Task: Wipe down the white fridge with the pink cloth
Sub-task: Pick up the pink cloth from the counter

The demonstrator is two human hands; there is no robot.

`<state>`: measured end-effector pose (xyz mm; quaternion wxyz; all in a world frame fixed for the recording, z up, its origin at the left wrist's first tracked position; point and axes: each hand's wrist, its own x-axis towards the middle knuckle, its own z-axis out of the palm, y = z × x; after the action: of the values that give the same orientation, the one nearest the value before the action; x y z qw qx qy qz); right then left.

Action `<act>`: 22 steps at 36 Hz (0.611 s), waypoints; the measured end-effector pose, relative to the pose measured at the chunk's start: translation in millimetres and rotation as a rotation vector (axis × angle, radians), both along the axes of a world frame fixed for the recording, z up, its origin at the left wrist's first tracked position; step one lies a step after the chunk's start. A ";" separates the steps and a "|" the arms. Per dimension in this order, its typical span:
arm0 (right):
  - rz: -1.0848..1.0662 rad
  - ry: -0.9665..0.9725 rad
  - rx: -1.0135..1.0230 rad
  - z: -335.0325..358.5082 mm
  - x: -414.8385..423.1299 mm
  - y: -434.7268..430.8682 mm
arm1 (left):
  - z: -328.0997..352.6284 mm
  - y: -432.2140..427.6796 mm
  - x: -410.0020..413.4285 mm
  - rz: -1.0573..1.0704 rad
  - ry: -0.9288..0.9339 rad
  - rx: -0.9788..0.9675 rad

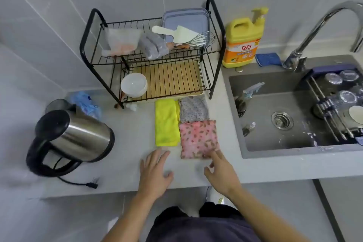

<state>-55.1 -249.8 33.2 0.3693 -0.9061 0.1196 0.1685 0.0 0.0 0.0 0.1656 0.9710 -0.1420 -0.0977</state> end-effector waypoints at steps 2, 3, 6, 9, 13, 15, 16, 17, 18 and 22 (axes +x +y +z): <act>0.063 0.008 -0.042 -2.7 12.0 -0.6 | 6.3 -8.4 8.3 -0.022 0.031 -0.002; 0.099 0.001 -0.063 -5.3 16.8 0.2 | 9.8 -12.5 13.2 -0.021 0.060 0.015; 0.173 -0.010 -0.118 -10.4 29.1 5.4 | 16.8 -19.8 28.7 -0.055 0.178 0.072; 0.169 -0.008 -0.145 -17.3 38.7 8.5 | 20.6 -22.8 46.0 -0.132 0.294 0.149; 0.140 -0.068 -0.218 -28.1 44.1 17.7 | 17.4 -19.1 62.2 -0.201 0.357 0.192; 0.082 -0.060 -0.246 -36.2 44.5 23.7 | 17.1 -17.0 66.3 -0.229 0.356 0.199; 0.055 -0.054 -0.254 -39.5 44.6 26.5 | 17.3 -16.0 66.9 -0.242 0.356 0.197; 0.031 -0.064 -0.262 -41.3 45.3 29.5 | 17.5 -15.7 66.8 -0.247 0.357 0.186; -0.002 -0.084 -0.274 -41.1 46.7 32.6 | 17.7 -15.9 67.6 -0.250 0.360 0.176; -0.116 -0.156 -0.348 -39.3 49.5 45.8 | 18.4 -15.1 74.4 -0.262 0.360 0.171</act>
<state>-5.6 -204.0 -6.1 0.2245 -0.9581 0.1697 0.0532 74.4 -15.1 18.4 0.0913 0.9216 -0.2264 -0.3016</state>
